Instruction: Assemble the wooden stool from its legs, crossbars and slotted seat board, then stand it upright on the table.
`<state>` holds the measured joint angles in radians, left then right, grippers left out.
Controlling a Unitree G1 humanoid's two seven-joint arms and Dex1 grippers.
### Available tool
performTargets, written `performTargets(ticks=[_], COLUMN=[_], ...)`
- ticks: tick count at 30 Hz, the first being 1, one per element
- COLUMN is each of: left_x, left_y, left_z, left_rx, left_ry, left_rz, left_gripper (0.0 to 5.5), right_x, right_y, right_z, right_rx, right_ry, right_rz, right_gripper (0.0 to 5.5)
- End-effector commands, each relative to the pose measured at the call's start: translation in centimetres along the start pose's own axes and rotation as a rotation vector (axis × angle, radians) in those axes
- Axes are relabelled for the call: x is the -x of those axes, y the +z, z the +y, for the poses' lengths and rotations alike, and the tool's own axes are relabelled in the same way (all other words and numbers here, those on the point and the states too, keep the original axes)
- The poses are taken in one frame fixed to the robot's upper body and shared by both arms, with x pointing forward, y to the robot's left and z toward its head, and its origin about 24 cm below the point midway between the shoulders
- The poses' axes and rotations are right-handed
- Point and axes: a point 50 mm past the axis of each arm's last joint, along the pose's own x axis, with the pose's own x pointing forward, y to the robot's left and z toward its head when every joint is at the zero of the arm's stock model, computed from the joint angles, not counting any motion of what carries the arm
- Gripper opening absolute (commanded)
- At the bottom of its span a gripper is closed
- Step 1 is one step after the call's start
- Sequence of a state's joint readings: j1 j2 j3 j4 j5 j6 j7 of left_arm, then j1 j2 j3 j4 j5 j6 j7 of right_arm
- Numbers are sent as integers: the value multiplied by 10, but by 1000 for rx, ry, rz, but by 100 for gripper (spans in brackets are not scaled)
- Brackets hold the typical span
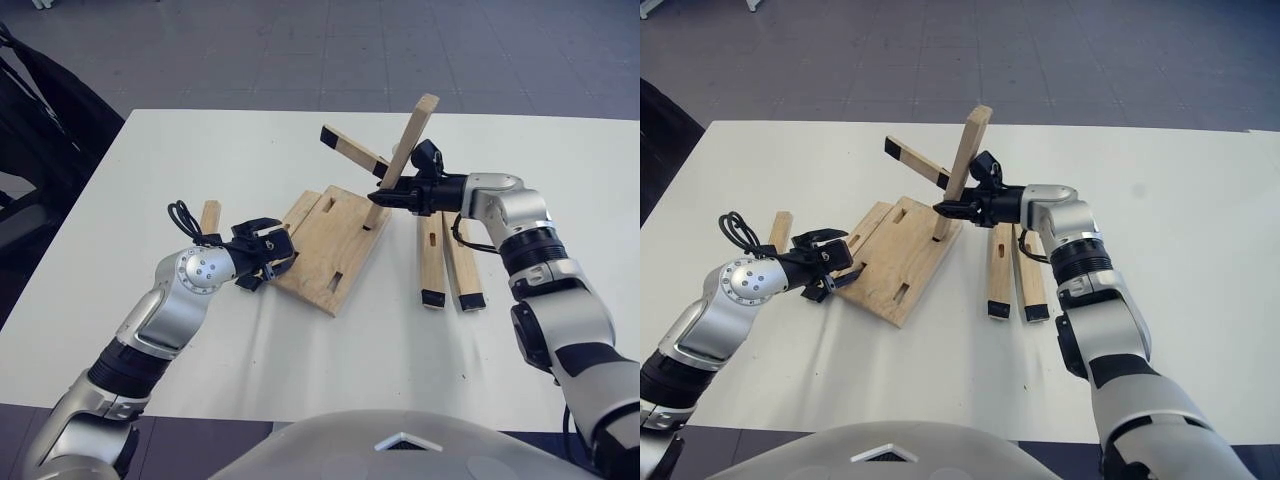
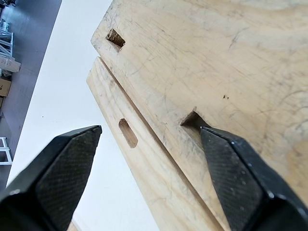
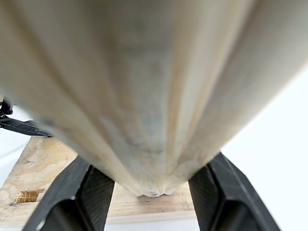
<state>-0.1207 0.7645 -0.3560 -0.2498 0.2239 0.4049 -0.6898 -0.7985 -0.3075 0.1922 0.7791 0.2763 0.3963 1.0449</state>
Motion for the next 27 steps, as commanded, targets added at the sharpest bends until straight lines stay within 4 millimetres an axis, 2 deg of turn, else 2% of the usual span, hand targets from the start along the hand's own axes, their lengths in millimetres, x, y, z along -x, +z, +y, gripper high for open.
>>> performTargets(ticks=[1, 8, 9, 16, 19, 23, 27], left_x=[-7, -7, -7, -6, -5, -7, -7], left_y=[-15, -15, -15, -15, -13, -5, -3], left_z=[-26, -28, -28, -30, -29, -24, -23], left_rx=[48, 52, 53, 57, 80, 114, 142], left_ry=[-123, -125, -125, -128, -127, -89, -77], left_rz=[61, 61, 62, 62, 71, 67, 72], left_gripper=[379, 379, 379, 379, 379, 379, 379], right_x=[9, 11, 11, 14, 26, 51, 86], right_y=[-9, 16, 17, 17, 9, 3, 5], right_z=[-6, -2, -2, -3, -2, 12, 16], right_rx=[-57, -36, -39, -49, -38, -47, -16], right_ry=[-40, 7, 7, -13, 1, 55, -41], right_rz=[20, -39, -40, -36, 8, 28, 36], right_gripper=[202, 202, 240, 347, 347, 347, 347])
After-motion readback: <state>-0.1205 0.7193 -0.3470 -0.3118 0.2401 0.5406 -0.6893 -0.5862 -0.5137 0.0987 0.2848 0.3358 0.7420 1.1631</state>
